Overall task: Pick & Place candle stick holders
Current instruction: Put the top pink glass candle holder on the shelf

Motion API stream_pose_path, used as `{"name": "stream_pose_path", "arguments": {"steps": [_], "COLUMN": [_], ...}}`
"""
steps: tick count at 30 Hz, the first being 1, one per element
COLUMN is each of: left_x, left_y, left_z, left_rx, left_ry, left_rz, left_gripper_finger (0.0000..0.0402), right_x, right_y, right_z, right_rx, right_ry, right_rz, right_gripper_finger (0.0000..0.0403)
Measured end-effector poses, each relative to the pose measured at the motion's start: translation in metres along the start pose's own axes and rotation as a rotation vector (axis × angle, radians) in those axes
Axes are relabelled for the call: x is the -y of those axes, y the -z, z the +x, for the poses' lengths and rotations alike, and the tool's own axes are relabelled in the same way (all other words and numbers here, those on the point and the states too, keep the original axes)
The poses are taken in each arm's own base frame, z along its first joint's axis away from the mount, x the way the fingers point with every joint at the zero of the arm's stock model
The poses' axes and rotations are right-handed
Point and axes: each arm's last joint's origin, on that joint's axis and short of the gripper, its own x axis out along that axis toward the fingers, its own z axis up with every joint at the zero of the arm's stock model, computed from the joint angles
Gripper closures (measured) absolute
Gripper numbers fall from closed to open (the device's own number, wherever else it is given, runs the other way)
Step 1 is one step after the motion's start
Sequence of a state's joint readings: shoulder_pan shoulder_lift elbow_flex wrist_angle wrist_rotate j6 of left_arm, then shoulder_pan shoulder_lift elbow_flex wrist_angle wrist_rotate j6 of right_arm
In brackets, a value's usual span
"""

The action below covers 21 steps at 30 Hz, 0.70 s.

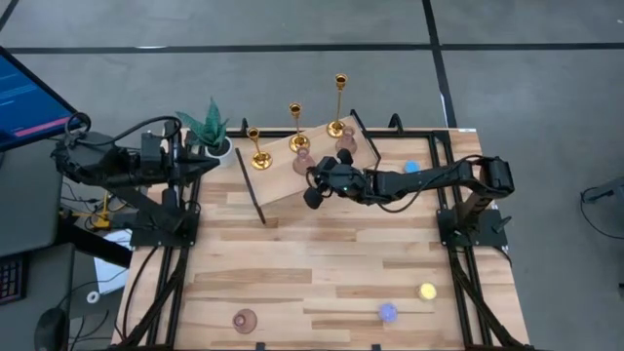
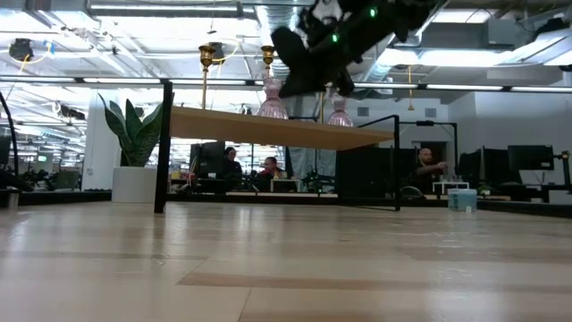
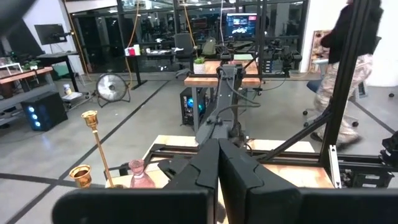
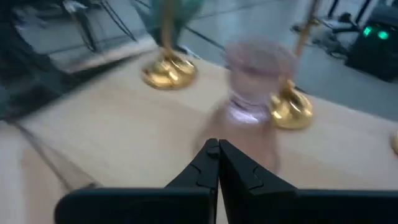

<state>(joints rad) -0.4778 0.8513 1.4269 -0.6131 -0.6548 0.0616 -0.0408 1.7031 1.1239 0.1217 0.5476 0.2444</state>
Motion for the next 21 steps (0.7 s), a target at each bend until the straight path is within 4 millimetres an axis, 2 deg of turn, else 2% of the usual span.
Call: {"name": "stream_pose_path", "arguments": {"steps": [5,10,13,17,21], "left_x": [0.000,0.002,0.002,0.002,0.002], "left_y": [0.000,0.000,0.001,0.001,0.001], "left_z": [0.000,0.002,0.003,0.002,0.002], "left_rx": [0.000,-0.005,-0.007,-0.006,-0.006], "left_ry": [0.000,0.000,0.001,0.001,0.001], "left_rz": [0.001,0.006,0.006,0.006,0.006], "left_gripper_finger": [0.0394,0.0394,0.0394,0.0394,0.0394], "right_x": [-0.020,-0.030,-0.035,-0.041,-0.040], "right_y": [-0.021,-0.011,-0.014,-0.011,-0.013], "right_z": [-0.006,0.016,0.027,0.036,0.034], "right_rx": [0.060,0.018,0.041,0.039,0.017], "right_ry": [-0.064,-0.049,-0.029,0.033,0.082], "right_rz": [-0.016,-0.057,-0.049,-0.079,-0.106], "right_gripper_finger": [0.0403,0.0403,0.0403,0.0403,0.0403]}}
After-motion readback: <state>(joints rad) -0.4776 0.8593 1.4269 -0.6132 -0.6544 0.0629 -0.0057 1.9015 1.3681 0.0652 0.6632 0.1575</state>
